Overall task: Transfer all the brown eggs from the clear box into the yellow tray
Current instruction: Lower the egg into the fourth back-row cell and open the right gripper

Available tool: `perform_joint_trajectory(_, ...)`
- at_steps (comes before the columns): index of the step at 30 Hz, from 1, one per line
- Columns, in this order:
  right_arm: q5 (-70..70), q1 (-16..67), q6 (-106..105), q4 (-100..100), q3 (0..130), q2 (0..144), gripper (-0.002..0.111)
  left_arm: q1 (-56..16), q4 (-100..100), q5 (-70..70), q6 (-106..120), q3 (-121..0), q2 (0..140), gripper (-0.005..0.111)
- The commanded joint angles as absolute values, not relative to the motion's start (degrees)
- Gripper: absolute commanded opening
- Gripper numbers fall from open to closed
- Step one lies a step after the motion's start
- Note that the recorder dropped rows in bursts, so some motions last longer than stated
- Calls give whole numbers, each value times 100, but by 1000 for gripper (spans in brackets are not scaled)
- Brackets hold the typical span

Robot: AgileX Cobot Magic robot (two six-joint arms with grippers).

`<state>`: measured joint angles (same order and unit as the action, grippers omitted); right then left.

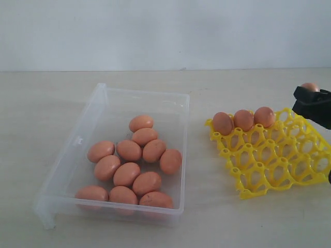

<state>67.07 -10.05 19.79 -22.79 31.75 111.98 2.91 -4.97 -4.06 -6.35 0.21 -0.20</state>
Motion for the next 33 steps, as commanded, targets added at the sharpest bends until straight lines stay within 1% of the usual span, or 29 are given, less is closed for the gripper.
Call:
perform_joint_trajectory(1, 6808, -1034, 2431, -2894, 3695, 11659, 0, 269, -500, -395, -642, 0, 0, 4)
perform_joint_trajectory(5, 6008, -1034, 3133, -3201, 4177, 11831, 0, 269, -500, -395, -642, 0, 0, 4)
perform_joint_trajectory(7, 5801, -1034, 3159, -3438, 4279, 11856, 0, 269, -500, -395, -642, 0, 0, 4)
perform_joint_trajectory(11, 5903, -1034, 3413, -3673, 4278, 11856, 0, 269, -500, -395, -642, 0, 0, 4)
perform_joint_trajectory(15, 5608, -1034, 3482, -3713, 4266, 11856, 0, 269, -500, -395, -642, 0, 0, 4)
perform_joint_trajectory(33, 5192, -1034, 3543, -3848, 4266, 11856, 0, 269, -500, -395, -642, 0, 0, 4)
